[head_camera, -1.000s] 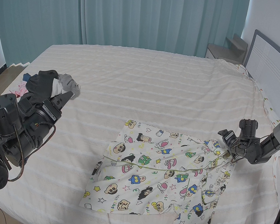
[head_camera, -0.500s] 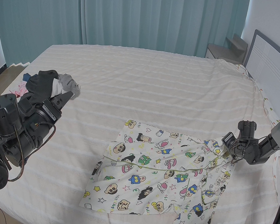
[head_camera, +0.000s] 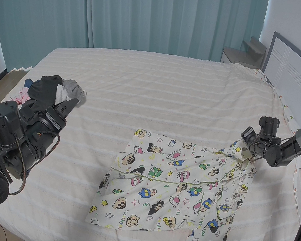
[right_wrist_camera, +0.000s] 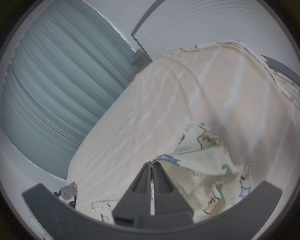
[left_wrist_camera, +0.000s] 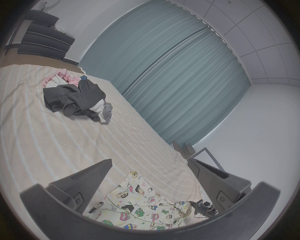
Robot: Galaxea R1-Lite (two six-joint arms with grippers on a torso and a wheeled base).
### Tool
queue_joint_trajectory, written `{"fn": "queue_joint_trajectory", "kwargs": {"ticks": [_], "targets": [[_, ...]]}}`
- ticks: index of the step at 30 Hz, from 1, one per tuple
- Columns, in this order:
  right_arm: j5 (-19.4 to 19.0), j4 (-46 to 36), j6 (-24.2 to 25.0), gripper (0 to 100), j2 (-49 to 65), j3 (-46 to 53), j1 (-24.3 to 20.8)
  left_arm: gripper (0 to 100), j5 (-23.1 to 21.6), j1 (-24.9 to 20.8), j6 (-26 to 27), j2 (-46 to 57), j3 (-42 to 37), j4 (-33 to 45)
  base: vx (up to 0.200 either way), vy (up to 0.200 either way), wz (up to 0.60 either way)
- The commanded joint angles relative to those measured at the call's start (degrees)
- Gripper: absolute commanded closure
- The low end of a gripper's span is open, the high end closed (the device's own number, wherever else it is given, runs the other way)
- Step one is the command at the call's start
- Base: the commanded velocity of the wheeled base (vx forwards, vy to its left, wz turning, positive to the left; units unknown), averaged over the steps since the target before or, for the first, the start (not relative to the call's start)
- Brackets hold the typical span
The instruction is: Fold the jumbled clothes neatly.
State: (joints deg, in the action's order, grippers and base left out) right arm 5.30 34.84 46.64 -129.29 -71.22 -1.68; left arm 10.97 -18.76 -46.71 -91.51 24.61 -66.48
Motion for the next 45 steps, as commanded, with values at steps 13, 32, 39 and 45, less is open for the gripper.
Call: {"fn": "queue_joint_trajectory", "kwargs": {"ticks": [13, 32, 39, 45], "targets": [[-0.03, 0.14, -11.31, 100, -11.6, -23.44, -1.66, 0, 0.1, 0.22, -0.04, -0.95, 0.0, -0.06, 0.0, 0.0, 0.0], [-0.03, 5.85, -20.01, 0, -15.64, -29.51, -2.54, 0, 0.1, 0.22, -0.04, -1.83, -0.18, -0.06, 0.0, 0.0, 0.0], [0.06, 7.7, -19.83, 0, -16.87, -32.23, -2.71, 0, 0.1, 0.22, -0.04, -1.91, -0.18, -0.06, 0.0, 0.0, 0.0], [1.9, 1.99, -18.96, 0, -16.87, -32.85, -2.62, 0, 0.1, 0.22, -0.04, -1.91, -0.18, -0.06, 0.0, 0.0, 0.0]]}}
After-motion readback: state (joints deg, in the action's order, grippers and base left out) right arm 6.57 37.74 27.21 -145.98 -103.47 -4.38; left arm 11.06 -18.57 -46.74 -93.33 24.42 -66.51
